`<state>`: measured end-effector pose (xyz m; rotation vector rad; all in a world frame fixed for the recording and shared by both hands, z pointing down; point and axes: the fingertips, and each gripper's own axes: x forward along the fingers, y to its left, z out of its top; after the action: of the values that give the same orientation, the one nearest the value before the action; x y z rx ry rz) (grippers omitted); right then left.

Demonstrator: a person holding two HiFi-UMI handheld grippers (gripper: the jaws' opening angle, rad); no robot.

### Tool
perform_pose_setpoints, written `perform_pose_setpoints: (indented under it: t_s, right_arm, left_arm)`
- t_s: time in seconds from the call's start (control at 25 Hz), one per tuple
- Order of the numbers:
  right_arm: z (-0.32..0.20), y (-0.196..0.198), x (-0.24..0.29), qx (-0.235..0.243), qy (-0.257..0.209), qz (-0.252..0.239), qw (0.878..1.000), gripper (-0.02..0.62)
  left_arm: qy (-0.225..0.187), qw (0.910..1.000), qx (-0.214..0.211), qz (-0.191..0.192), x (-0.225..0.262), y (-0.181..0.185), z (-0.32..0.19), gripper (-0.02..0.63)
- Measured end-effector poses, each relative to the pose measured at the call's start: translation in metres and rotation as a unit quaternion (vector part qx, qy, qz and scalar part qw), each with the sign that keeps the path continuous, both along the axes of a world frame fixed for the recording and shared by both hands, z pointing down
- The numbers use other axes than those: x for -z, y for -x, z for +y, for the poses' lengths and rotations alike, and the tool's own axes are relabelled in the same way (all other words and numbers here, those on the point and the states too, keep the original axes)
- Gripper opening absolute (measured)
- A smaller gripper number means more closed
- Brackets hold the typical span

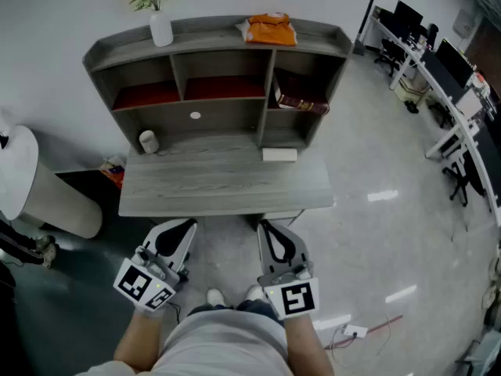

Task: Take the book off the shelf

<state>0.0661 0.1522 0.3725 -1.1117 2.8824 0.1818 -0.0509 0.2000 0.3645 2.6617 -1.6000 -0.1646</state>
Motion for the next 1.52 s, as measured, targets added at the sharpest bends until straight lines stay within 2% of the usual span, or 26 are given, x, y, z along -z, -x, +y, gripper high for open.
perform_pose_setpoints:
  t_s: [0.16, 0.48, 0.64, 0.8, 1.16, 1.52]
  right_arm:
    - [-0.008, -0.014, 0.001, 0.004, -0.001, -0.002, 1.0, 0.021]
    - [-0.032, -0.048, -0.003, 0.022, 0.004, -0.018, 1.0, 0.023]
    - [-0.045, -0.065, -0.007, 0.028, -0.01, -0.002, 1.0, 0.023]
    - [-0.061, -0.074, -0.013, 0.028, -0.005, 0.004, 1.0, 0.023]
    - [-0.108, -0.065, -0.033, 0.02, 0.011, 0.027, 0.999, 0.024]
    - [-0.188, -0.03, -0.048, -0.029, 0.027, 0.057, 0.998, 0.025]
  left_arm:
    - [0.001, 0.9997, 0.022, -0.006, 0.0, -0.01, -0.011, 0.015]
    - [0.017, 0.9993, 0.033, 0.0, -0.006, -0.042, -0.035, 0.015]
    - [0.021, 0.9986, 0.043, -0.022, -0.012, -0.063, -0.048, 0.016]
    - [0.026, 0.9985, 0.047, -0.012, -0.017, -0.071, -0.061, 0.016]
    - [0.036, 0.9984, 0.043, 0.0, -0.033, -0.057, -0.108, 0.017]
    - [0.033, 0.9992, 0.005, 0.021, -0.036, -0.007, -0.197, 0.017]
